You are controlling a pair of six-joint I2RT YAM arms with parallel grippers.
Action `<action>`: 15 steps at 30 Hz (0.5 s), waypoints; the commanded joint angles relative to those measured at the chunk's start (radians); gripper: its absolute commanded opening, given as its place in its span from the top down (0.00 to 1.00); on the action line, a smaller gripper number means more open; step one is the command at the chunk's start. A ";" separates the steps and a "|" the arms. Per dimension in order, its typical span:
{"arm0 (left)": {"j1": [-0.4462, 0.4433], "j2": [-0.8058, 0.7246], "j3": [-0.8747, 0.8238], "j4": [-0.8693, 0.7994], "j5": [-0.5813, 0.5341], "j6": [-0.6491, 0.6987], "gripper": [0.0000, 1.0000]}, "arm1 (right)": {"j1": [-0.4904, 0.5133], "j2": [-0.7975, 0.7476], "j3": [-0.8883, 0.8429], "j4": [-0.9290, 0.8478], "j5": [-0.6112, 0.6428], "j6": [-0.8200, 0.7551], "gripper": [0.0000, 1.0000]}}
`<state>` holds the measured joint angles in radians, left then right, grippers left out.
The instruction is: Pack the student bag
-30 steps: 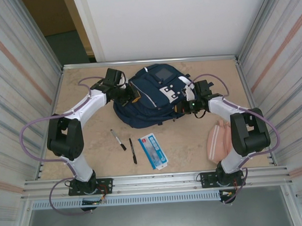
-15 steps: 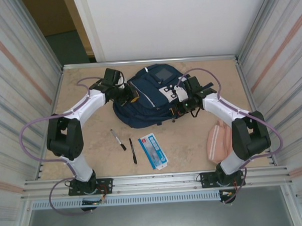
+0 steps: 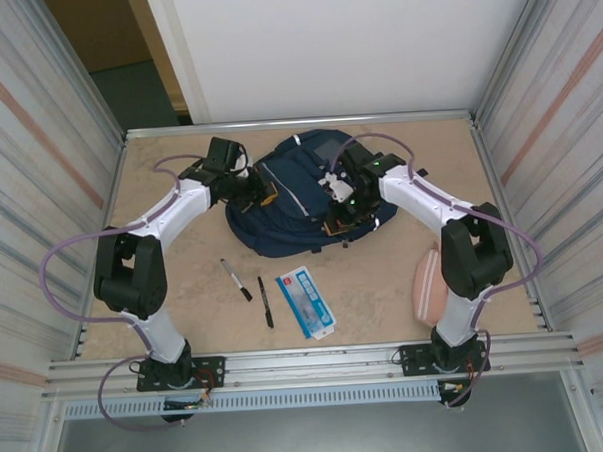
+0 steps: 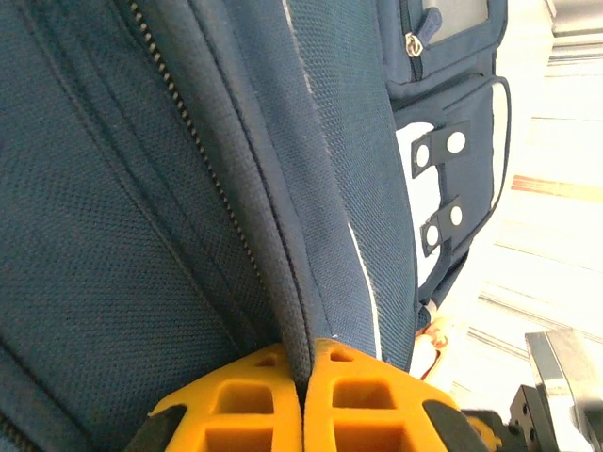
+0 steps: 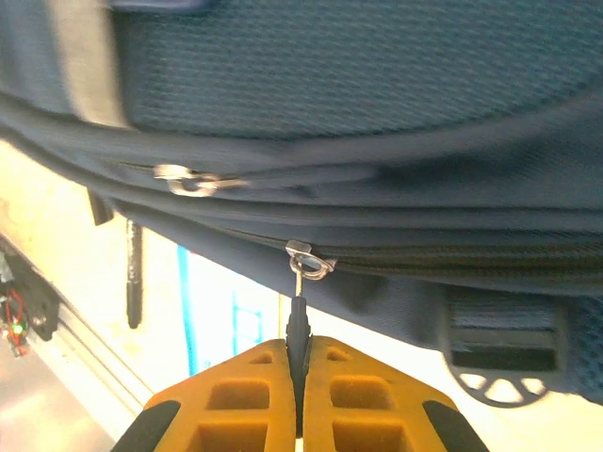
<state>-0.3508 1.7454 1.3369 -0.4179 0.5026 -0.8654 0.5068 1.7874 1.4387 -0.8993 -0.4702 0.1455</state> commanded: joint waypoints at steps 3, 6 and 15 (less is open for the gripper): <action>-0.005 -0.004 -0.015 0.047 0.011 -0.021 1.00 | 0.079 0.032 0.102 -0.094 -0.029 0.031 0.95; -0.022 -0.013 -0.040 0.068 -0.008 -0.039 1.00 | 0.107 0.034 0.120 -0.042 -0.046 0.093 0.95; -0.074 0.001 -0.053 0.107 -0.014 -0.081 1.00 | 0.176 -0.019 0.013 0.303 -0.111 0.340 0.96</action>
<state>-0.3832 1.7466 1.2877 -0.3614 0.4702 -0.9245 0.6651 1.8153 1.4670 -0.7483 -0.5030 0.3771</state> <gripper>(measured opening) 0.048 0.059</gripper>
